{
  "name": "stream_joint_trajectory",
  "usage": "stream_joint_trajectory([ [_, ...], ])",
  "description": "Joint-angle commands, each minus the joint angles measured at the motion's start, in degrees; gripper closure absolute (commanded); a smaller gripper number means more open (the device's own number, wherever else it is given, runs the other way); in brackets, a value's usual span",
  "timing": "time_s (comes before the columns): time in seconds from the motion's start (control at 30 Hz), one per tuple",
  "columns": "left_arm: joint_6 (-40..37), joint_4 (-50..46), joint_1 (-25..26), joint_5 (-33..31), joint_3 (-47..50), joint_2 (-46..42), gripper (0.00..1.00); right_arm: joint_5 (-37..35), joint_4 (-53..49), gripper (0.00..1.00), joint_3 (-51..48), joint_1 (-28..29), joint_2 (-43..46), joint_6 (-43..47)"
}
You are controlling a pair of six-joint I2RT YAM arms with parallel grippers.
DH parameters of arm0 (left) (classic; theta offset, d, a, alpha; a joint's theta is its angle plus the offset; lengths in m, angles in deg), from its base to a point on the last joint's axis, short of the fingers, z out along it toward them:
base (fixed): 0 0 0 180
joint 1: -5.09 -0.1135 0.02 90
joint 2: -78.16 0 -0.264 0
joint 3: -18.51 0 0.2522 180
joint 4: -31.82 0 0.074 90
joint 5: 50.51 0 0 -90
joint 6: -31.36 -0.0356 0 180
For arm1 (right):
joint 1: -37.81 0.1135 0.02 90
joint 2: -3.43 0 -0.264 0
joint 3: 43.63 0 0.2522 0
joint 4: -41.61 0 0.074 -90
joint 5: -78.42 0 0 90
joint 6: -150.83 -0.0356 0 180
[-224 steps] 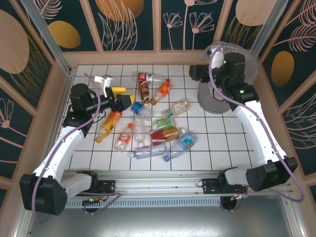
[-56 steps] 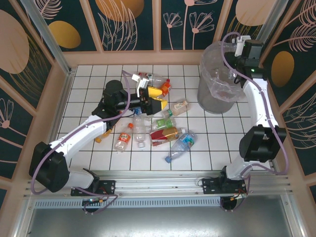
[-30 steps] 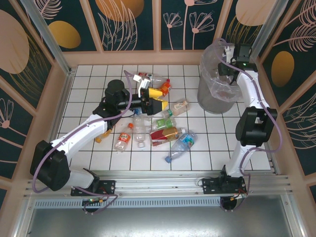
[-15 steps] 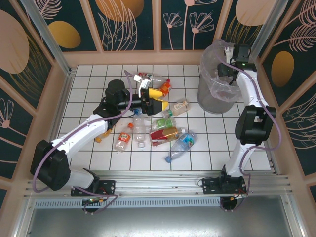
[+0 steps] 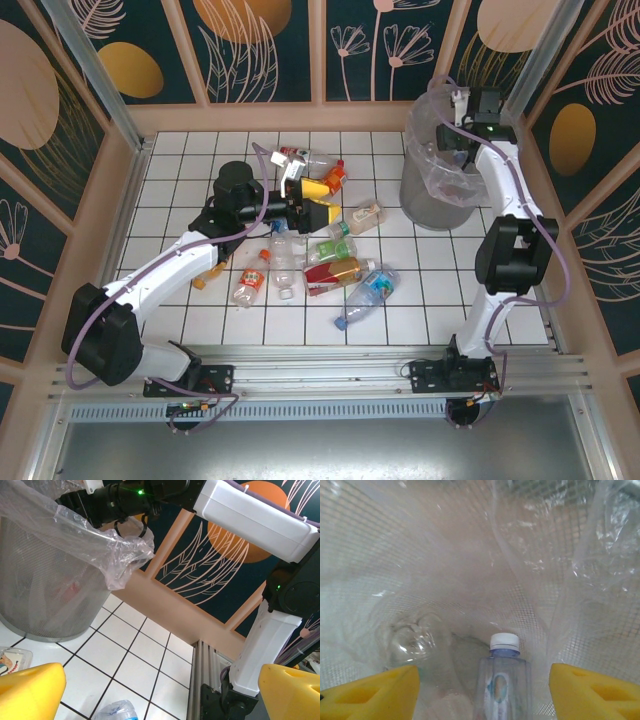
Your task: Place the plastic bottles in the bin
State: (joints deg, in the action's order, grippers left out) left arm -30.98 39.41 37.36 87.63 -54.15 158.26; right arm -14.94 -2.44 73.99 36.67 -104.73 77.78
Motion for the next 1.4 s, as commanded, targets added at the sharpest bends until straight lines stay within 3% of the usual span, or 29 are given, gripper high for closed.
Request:
stream_joint_trajectory([
  [0.0,-2.57,-1.84,0.25,-0.13,-2.06,-0.81,0.01,1.18,2.12,0.3,2.2,0.53,6.52,-3.49],
  [0.27,-11.93,-12.85,0.25,-7.67,-4.8,-3.09,0.01,2.26,7.76,0.3,-6.94,3.37,18.45,-8.85],
  [0.4,-17.69,-20.56,0.25,-10.9,-7.75,-3.29,0.01,6.83,9.36,0.3,-12.28,5.33,25.07,-12.49],
  [0.6,-23.85,-31.42,0.23,-20.54,-11.37,-2.45,0.01,10.26,8.33,0.31,-18.98,14.02,33.19,-17.25],
  [0.7,-20.93,-33.89,0.25,-27.04,-12.08,-2.93,0.01,13.19,8.7,0.32,-23.49,18.31,36.67,-20.28],
  [0.93,-3.47,-43.55,0.25,-40.76,-9.66,-4.46,0.01,20.21,11.12,0.31,-33.72,23.39,43.04,-28.12],
  [1.13,9.41,-43.31,0.25,-41.18,-1.26,-5.81,0.04,23.43,12.36,0.31,-41.12,24.57,47.2,-30.74],
  [1.37,12.38,-40.23,0.25,-41.52,2.82,-6.11,0.06,22.51,11.85,0.3,-42.63,24.95,51.07,-27.42],
])
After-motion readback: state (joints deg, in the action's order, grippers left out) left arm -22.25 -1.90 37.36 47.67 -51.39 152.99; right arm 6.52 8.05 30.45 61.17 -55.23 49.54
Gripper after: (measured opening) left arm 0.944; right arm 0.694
